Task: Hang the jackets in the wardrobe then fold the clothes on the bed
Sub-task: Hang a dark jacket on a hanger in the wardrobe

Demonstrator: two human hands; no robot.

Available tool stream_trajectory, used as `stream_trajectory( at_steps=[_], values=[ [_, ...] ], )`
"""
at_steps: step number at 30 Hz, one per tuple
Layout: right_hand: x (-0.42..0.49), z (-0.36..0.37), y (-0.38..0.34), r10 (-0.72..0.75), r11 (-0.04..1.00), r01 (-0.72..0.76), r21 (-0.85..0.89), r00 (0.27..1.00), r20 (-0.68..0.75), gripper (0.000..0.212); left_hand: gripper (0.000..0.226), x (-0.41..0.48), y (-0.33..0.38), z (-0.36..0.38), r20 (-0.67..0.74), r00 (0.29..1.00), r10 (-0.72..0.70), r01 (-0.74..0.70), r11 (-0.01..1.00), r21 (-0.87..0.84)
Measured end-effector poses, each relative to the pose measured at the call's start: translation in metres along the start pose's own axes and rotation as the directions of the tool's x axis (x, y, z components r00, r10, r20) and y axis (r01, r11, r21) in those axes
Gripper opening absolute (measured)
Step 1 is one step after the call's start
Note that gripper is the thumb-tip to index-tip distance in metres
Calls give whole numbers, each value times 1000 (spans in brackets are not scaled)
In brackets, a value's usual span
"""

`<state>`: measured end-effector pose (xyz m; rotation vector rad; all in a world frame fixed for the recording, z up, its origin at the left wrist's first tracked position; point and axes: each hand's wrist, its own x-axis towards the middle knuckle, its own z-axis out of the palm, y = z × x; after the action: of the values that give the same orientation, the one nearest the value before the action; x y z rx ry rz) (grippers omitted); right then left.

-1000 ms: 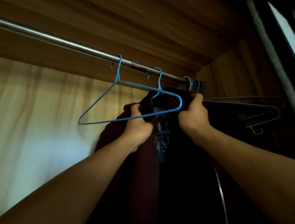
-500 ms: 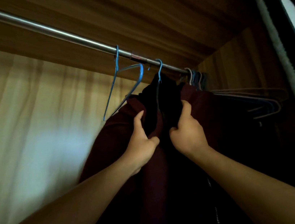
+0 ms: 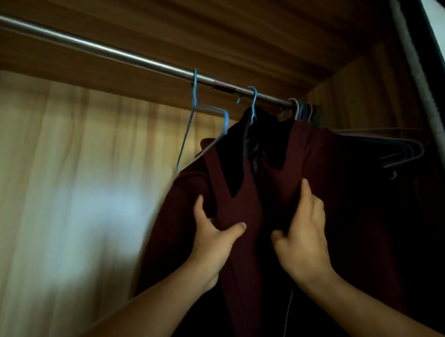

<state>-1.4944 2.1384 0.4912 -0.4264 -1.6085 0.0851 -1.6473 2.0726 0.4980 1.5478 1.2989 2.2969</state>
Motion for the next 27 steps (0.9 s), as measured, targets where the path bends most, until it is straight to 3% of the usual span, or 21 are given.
stream_trajectory(
  at_steps=[3,6,8,13,16,18,20,23,27],
  values=[
    [-20,-2,4,71,997,-67,33,991,-114,84,66,-18,-14,-11,12,994,-111,111,991,-69],
    [-36,-4,3,272,924,-278,262,960,61,56,47,-36,-25,-17,89,989,-118,119,993,-3],
    [-47,-1,2,299,882,-347,318,935,191,44,39,-44,-28,-17,93,991,-94,91,995,31],
    [-64,3,-7,112,989,-141,53,921,373,36,42,-54,-23,-10,98,994,44,-68,964,256],
    [-64,-1,-15,79,995,-100,28,908,412,33,48,-63,-19,-5,169,985,48,-102,937,334],
    [-73,-7,-17,122,980,-178,91,894,432,38,50,-75,-22,-6,206,978,26,-92,944,316],
    [-93,-14,-12,206,945,-297,136,864,461,45,37,-89,-33,-11,252,967,-35,-60,931,360],
    [-133,-22,-2,325,915,-401,52,806,495,47,21,-117,-52,-17,294,930,-220,43,860,508],
    [-147,-23,2,293,947,-169,-272,799,524,40,24,-130,-58,-11,294,952,-81,-153,708,689]
  ],
)
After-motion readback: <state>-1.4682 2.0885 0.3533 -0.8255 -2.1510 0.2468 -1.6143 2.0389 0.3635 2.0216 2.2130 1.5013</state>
